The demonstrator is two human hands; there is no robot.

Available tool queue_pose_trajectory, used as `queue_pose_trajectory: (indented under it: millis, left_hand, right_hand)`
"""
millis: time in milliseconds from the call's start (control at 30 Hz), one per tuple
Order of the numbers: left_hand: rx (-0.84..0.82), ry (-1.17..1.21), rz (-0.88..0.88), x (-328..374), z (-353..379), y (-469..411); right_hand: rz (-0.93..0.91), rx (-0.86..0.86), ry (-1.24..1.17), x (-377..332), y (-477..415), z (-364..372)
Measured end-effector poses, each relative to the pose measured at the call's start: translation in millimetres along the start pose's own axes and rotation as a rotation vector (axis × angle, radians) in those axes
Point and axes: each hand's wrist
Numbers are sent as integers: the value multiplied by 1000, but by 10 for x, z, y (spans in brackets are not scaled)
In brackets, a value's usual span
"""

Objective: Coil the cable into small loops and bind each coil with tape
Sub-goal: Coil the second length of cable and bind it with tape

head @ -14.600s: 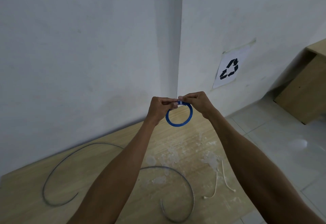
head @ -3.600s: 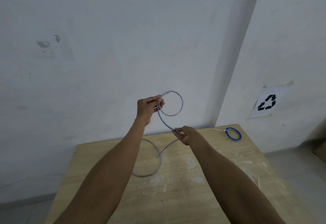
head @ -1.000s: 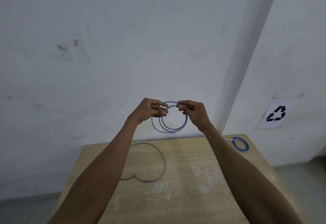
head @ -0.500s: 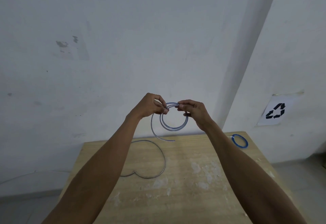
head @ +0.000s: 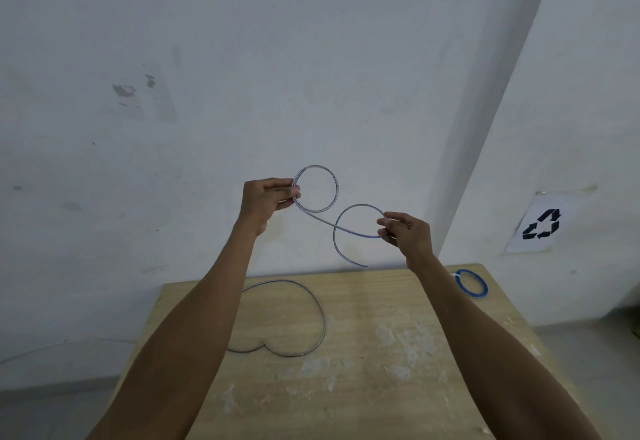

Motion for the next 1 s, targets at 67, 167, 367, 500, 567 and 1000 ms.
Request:
queue_pose_trajectory:
  millis: [67, 167, 367, 500, 567, 1000]
  left_hand:
    - [48, 54, -1, 24, -4, -8]
    - [121, 150, -13, 49, 11, -24]
    - [148, 265, -36, -25, -25, -80]
    - [-48, 204, -104, -81, -81, -97]
    - [-212, 51, -104, -93, -111, -78]
    - [-476, -300, -4, -17, 150, 19]
  right_hand:
    - [27, -6, -3, 62, 29, 25]
    - [58, -7, 1, 153, 68, 54]
    - [100, -17, -69, 156, 76, 110]
    - [93, 39, -121, 114, 42, 120]
    - [84, 34, -123, 76, 19, 138]
    - [65, -349, -13, -179, 49, 573]
Point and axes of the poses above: each hand's wrist, its own y-axis away from the middle knuckle, its own z-axis out of the palm, x = y × z, and after that the axes turned 14 degrees about -y, right-handed
